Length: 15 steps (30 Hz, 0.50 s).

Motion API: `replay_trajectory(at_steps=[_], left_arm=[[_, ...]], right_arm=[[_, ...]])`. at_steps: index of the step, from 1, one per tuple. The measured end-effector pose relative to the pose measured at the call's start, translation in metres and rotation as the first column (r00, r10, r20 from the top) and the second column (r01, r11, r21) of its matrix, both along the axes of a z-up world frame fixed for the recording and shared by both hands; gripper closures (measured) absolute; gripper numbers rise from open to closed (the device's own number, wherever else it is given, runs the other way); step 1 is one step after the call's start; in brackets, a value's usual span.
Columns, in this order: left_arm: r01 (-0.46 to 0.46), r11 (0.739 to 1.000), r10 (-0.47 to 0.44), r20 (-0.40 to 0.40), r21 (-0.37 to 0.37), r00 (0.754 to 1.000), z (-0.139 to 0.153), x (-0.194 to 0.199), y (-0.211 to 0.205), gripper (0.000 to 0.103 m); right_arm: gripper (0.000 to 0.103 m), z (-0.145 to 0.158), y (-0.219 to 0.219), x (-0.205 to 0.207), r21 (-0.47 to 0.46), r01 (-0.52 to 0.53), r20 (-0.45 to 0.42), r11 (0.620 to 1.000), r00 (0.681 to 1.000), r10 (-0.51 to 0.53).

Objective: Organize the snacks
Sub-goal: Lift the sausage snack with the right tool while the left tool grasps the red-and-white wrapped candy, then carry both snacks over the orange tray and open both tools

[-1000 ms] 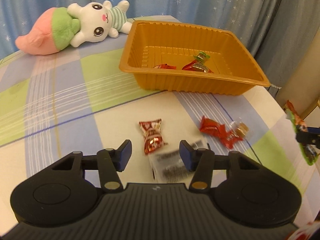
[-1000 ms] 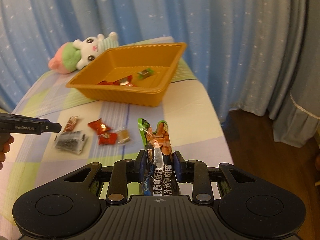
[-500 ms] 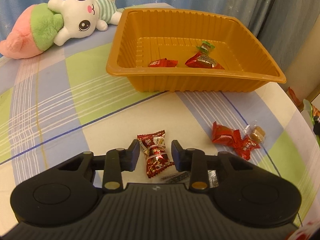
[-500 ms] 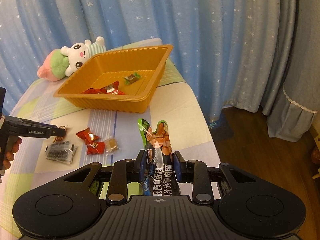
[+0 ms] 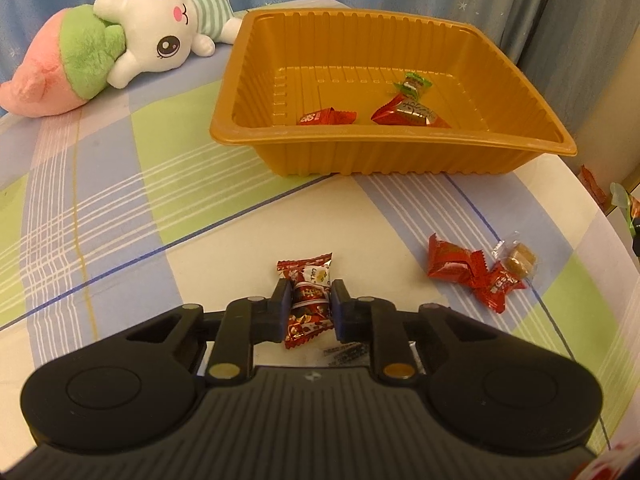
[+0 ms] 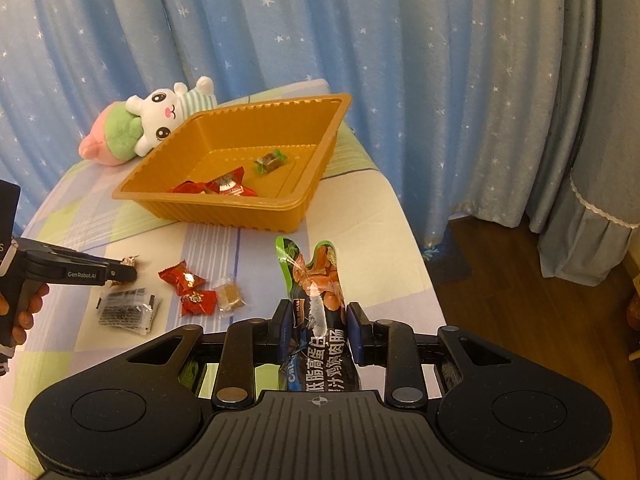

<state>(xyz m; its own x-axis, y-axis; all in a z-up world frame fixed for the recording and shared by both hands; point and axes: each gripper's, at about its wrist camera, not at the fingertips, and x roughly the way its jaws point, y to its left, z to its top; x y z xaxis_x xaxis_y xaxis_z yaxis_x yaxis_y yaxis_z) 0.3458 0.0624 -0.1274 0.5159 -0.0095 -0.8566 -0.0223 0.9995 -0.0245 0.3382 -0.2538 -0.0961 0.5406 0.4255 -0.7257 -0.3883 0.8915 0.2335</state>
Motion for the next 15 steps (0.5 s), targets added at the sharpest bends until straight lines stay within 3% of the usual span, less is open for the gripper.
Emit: replay_trajectory(at_steps=[15], left_arm=[[-0.049, 0.999, 0.048, 0.105, 0.007, 0.993, 0.044, -0.028, 0.022, 0.084]], right_arm=[[0.074, 0.023, 0.010, 0.012, 0.056, -0.031, 0.034, 0.998, 0.999, 0.029]])
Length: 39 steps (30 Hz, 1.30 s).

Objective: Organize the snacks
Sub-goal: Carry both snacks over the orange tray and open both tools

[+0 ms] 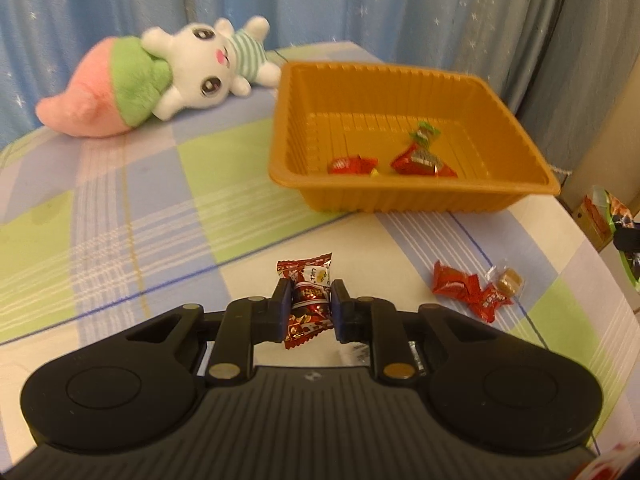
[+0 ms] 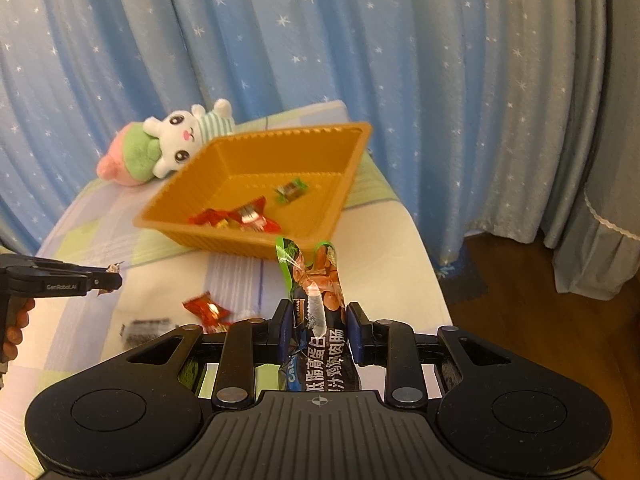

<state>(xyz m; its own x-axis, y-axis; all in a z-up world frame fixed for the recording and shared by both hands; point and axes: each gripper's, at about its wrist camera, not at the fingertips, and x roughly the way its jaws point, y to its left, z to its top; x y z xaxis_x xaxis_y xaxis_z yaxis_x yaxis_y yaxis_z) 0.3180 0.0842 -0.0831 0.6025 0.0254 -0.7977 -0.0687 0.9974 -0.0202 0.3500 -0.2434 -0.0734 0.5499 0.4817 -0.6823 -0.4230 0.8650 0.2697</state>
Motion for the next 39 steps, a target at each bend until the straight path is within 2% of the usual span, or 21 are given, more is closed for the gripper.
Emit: replay_trajectory(at_steps=[9, 18, 23, 29, 39], left_arm=[[0.017, 0.999, -0.019, 0.085, 0.029, 0.996, 0.040, 0.009, 0.003, 0.084], [0.065, 0.997, -0.069, 0.127, 0.039, 0.989, 0.056, 0.055, -0.010, 0.084], [0.091, 0.995, -0.096, 0.143, 0.039, 0.985, 0.062, 0.084, -0.020, 0.084], [0.110, 0.993, -0.114, 0.133, 0.037, 0.985, 0.056, 0.116, -0.028, 0.084], [0.132, 0.990, -0.136, 0.090, 0.044, 0.987, 0.037, 0.152, -0.034, 0.084]], right_arm=[[0.074, 0.022, 0.021, 0.029, 0.091, -0.005, 0.020, 0.996, 1.000, 0.004], [0.074, 0.032, 0.053, 0.077, 0.174, 0.056, 0.003, 0.983, 0.998, -0.058], [0.074, 0.026, 0.064, 0.106, 0.174, 0.130, -0.033, 0.976, 0.991, -0.127], [0.074, 0.008, 0.072, 0.137, 0.164, 0.230, -0.124, 0.959, 0.969, -0.212], [0.074, -0.020, 0.089, 0.170, 0.063, 0.267, -0.158, 0.962, 0.954, -0.254]])
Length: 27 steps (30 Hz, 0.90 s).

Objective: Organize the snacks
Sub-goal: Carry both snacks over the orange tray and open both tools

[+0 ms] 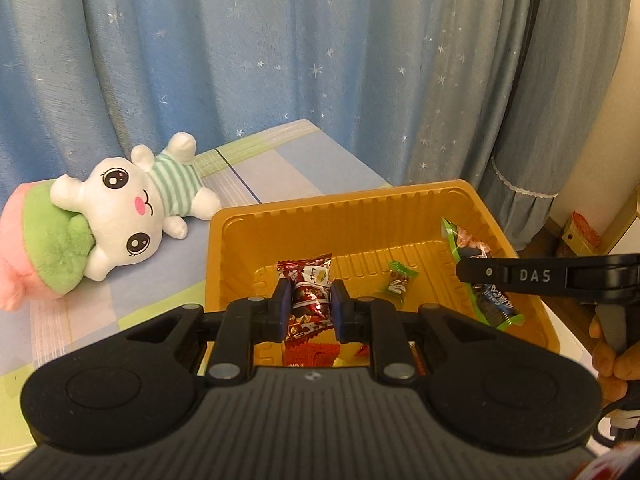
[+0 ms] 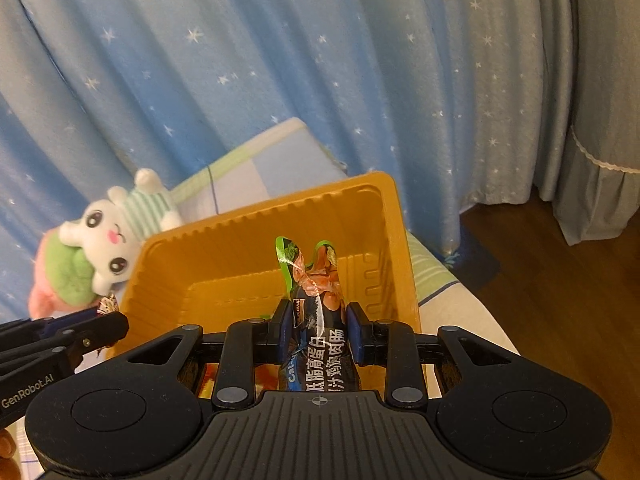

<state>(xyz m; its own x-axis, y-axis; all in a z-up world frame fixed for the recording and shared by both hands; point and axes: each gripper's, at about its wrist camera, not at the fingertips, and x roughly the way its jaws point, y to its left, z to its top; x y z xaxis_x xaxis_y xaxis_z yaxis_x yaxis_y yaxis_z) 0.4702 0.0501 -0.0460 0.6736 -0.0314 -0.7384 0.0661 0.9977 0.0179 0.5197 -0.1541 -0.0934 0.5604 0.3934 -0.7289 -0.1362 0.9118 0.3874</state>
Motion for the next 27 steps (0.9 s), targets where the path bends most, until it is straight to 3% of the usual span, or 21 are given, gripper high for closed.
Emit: replay_trajectory(at_steps=[9, 18, 27], left_arm=[[0.002, 1.000, -0.002, -0.023, -0.003, 1.000, -0.012, 0.013, 0.000, 0.084], [0.003, 1.000, -0.003, -0.038, -0.004, 0.999, -0.020, 0.018, -0.002, 0.084], [0.013, 1.000, -0.013, -0.057, -0.005, 0.998, -0.029, 0.028, -0.008, 0.084]], right_arm=[[0.074, -0.011, 0.010, 0.013, -0.052, -0.012, 0.004, 0.999, 1.000, 0.012], [0.074, -0.008, 0.004, 0.019, -0.026, -0.014, 0.029, 1.000, 0.999, 0.014], [0.074, -0.005, 0.004, 0.020, -0.037, -0.093, 0.032, 0.995, 0.995, 0.094]])
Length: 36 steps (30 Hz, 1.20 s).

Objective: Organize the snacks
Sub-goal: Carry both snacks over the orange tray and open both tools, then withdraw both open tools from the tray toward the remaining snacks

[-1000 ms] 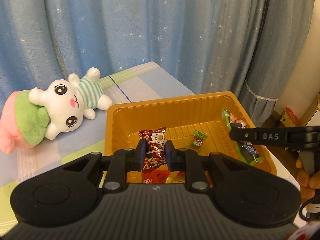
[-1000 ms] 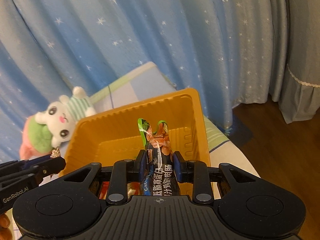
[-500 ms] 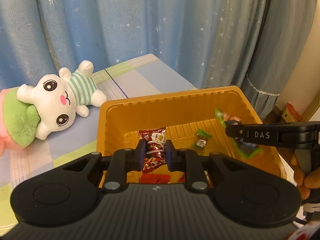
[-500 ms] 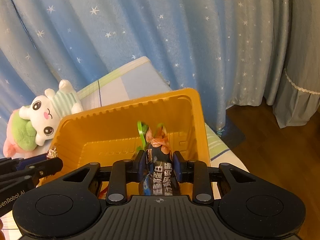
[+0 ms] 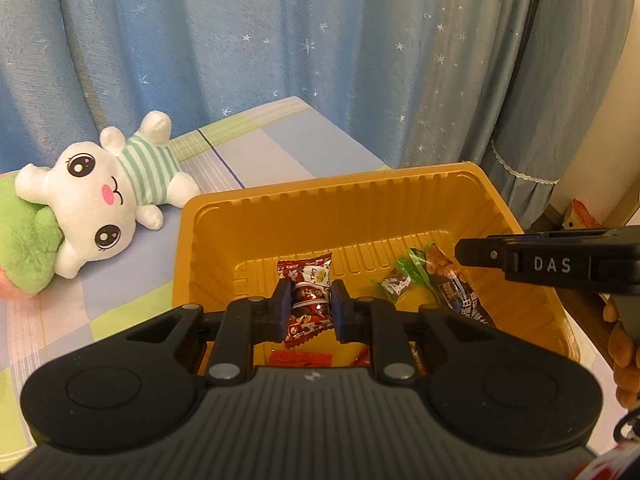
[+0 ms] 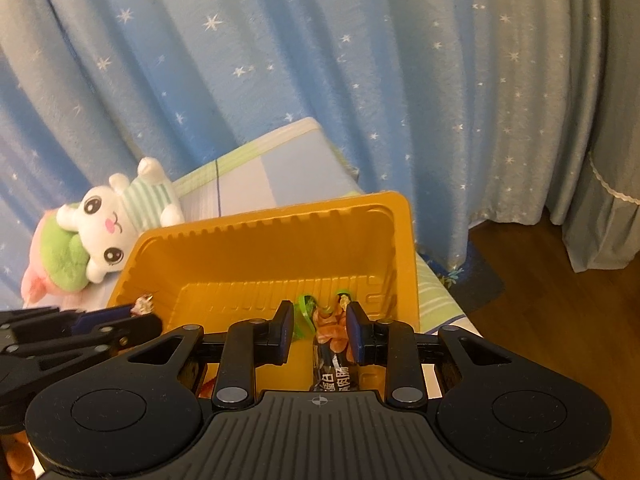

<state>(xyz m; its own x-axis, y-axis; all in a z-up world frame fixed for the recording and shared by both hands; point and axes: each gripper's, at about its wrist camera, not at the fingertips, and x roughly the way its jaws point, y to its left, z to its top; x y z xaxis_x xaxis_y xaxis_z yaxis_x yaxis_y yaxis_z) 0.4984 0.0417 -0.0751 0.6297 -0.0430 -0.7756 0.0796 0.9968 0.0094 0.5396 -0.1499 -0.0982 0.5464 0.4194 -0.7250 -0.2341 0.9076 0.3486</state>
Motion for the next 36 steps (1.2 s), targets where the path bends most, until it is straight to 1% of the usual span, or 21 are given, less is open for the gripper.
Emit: replay_trajectory(at_steps=[4, 17, 21, 27, 30, 32, 36], left_arm=[[0.002, 1.000, -0.002, -0.008, -0.002, 1.000, -0.004, 0.005, -0.003, 0.084], [-0.009, 1.000, 0.009, -0.020, 0.017, 1.000, -0.011, 0.022, -0.005, 0.084], [-0.018, 1.000, 0.018, -0.012, 0.022, 1.000, -0.011, 0.024, -0.005, 0.084], [-0.043, 0.999, 0.043, -0.019, 0.014, 0.999, -0.012, 0.017, 0.001, 0.079], [-0.064, 0.998, 0.064, -0.019, -0.008, 0.998, -0.009, 0.010, 0.009, 0.076], [-0.074, 0.997, 0.074, -0.014, -0.019, 0.997, -0.006, 0.003, 0.014, 0.072], [-0.092, 0.994, 0.092, -0.001, -0.049, 0.996, 0.003, -0.012, 0.022, 0.071]], right_arm=[[0.074, -0.003, 0.002, 0.001, -0.006, -0.020, -0.009, 1.000, 1.000, 0.020], [0.074, -0.006, -0.001, 0.003, -0.006, -0.022, -0.013, 1.000, 1.000, 0.022], [0.074, -0.006, -0.001, 0.002, -0.005, -0.026, -0.010, 1.000, 1.000, 0.026], [0.074, -0.005, -0.002, -0.003, -0.004, -0.037, -0.005, 0.999, 0.999, 0.037], [0.074, -0.005, -0.003, -0.008, -0.002, -0.047, -0.008, 0.999, 0.999, 0.047], [0.074, -0.005, -0.005, -0.013, 0.005, -0.054, -0.016, 0.999, 0.998, 0.054], [0.074, -0.004, -0.010, -0.022, 0.021, -0.066, -0.022, 0.998, 0.998, 0.067]])
